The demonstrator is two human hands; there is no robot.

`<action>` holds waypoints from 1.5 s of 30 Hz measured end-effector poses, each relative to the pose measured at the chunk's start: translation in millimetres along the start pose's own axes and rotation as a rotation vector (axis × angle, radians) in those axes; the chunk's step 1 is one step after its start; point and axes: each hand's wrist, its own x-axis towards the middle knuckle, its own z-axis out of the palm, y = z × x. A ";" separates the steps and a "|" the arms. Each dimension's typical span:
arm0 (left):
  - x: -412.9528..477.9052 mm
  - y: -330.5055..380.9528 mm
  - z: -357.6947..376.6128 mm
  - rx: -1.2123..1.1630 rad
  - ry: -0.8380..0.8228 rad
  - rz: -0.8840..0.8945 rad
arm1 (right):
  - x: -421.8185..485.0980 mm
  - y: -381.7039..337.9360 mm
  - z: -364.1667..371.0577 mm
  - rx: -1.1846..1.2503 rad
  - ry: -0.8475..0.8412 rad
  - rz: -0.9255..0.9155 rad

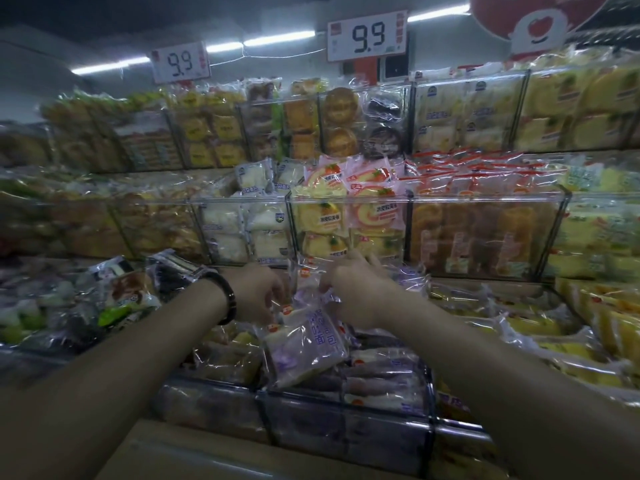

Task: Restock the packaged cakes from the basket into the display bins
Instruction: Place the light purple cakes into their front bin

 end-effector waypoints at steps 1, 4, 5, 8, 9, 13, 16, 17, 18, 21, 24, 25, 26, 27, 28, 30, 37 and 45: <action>2.1 -1.3 4.2 -0.001 0.005 0.005 | 1.8 -1.1 0.7 -0.028 -0.025 0.007; 4.6 0.7 9.1 -0.014 0.011 0.021 | 5.1 1.2 3.1 -0.061 -0.042 0.028; 4.9 1.4 9.3 -0.010 0.011 0.018 | 5.3 2.4 3.5 -0.082 -0.039 0.022; 4.4 1.2 6.5 -0.098 0.016 0.012 | 6.7 7.0 5.7 -0.070 -0.036 0.021; 4.3 0.9 4.6 -0.147 0.013 0.004 | 7.4 9.0 7.2 -0.044 -0.038 0.033; 7.5 3.0 -2.6 -0.211 0.092 0.014 | 5.9 13.4 4.0 0.037 -0.048 0.061; 11.3 5.2 -5.3 -0.299 0.165 0.024 | 4.2 15.2 0.3 0.045 -0.007 0.071; 12.2 5.7 -5.1 -0.343 0.176 0.021 | 4.4 16.3 0.6 0.058 0.013 0.078; 12.9 7.2 -5.1 -0.370 0.190 0.019 | 4.4 17.4 0.6 0.087 0.034 0.086; 20.1 9.7 -5.6 -0.283 0.310 0.029 | 6.0 22.5 0.8 0.154 0.058 0.113; 20.9 13.1 -8.9 -0.198 0.425 0.057 | 7.3 26.6 2.6 0.155 0.063 0.121; 20.6 13.8 -9.2 -0.188 0.443 0.059 | 7.4 26.1 3.7 0.152 0.065 0.122; 19.5 15.2 -9.0 -0.196 0.436 0.052 | 7.0 24.4 5.4 0.142 0.075 0.126; 18.3 16.5 -8.7 -0.218 0.400 0.037 | 6.9 22.6 7.7 0.126 0.098 0.133; 16.7 18.3 -8.1 -0.242 0.340 0.017 | 6.7 20.5 10.4 0.108 0.127 0.140; 15.7 20.4 -5.5 -0.240 0.229 -0.005 | 6.8 17.8 13.0 0.089 0.153 0.144; 15.2 20.7 5.1 -0.182 0.224 -0.016 | -11.3 34.5 -6.0 0.214 0.124 0.121; 9.7 7.8 15.5 -0.427 0.303 -0.072 | -24.8 39.1 0.1 0.171 0.227 0.196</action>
